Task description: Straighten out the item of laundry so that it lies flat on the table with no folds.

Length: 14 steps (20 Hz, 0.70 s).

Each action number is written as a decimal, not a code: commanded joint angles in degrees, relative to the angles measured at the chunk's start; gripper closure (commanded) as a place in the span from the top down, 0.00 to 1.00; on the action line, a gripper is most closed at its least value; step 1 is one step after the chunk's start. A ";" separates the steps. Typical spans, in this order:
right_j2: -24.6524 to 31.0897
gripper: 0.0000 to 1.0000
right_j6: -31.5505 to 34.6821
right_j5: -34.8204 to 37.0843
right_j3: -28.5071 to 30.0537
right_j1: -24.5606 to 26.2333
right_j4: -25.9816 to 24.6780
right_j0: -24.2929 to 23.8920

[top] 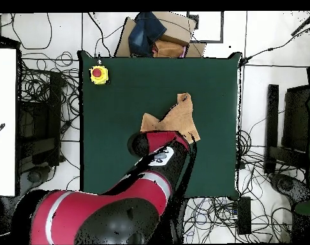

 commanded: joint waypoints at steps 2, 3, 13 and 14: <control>-0.09 1.00 16.53 7.15 -5.59 2.21 7.35 3.39; -1.22 1.00 15.67 9.16 -6.56 2.65 6.91 4.36; -5.11 1.00 18.32 13.43 -8.35 4.73 10.34 8.65; -5.39 1.00 18.77 13.69 -8.37 4.95 10.83 9.23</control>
